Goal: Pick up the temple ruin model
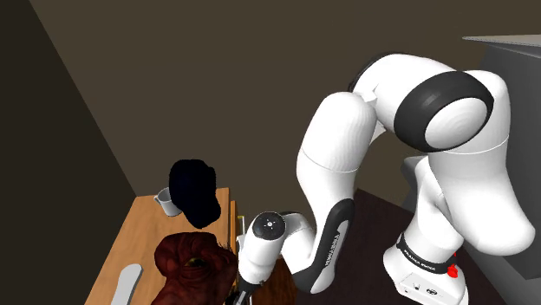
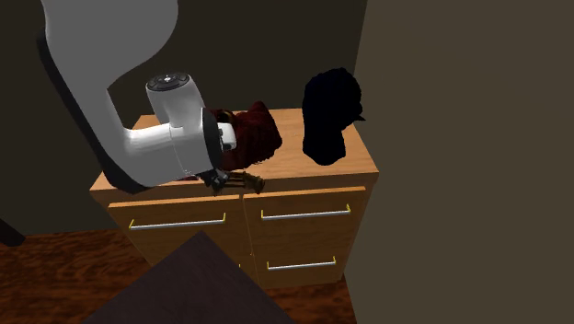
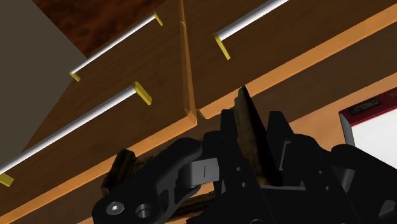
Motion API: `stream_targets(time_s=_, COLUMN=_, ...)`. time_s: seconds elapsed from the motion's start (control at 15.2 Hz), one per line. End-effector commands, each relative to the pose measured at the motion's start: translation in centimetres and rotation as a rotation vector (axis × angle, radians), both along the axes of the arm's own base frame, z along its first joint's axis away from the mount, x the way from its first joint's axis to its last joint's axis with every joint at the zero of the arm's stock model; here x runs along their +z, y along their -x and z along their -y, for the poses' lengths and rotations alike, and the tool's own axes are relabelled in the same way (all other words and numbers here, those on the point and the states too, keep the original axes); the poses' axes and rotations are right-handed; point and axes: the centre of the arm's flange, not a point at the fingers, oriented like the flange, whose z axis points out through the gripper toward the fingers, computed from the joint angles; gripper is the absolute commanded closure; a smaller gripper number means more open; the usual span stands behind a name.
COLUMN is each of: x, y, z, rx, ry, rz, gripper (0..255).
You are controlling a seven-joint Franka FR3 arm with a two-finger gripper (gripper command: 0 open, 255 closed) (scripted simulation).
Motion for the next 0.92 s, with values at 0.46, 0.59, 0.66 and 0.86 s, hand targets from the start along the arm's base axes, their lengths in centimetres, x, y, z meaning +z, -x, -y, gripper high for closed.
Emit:
stream_targets(time_s=0.46, x=4.8, y=-0.1, z=0.0, rx=-0.002, ry=-0.002, rz=0.003, gripper=255)
stream_targets(time_s=0.59, x=5.9, y=-0.1, z=0.0, rx=-0.002, ry=-0.002, rz=0.003, gripper=255)
stream_targets(time_s=0.66, x=6.4, y=-0.1, z=0.0, rx=-0.002, ry=-0.002, rz=0.003, gripper=255)
stream_targets(time_s=0.86, x=7.0, y=-0.1, z=0.0, rx=-0.002, ry=-0.002, rz=0.003, gripper=255)
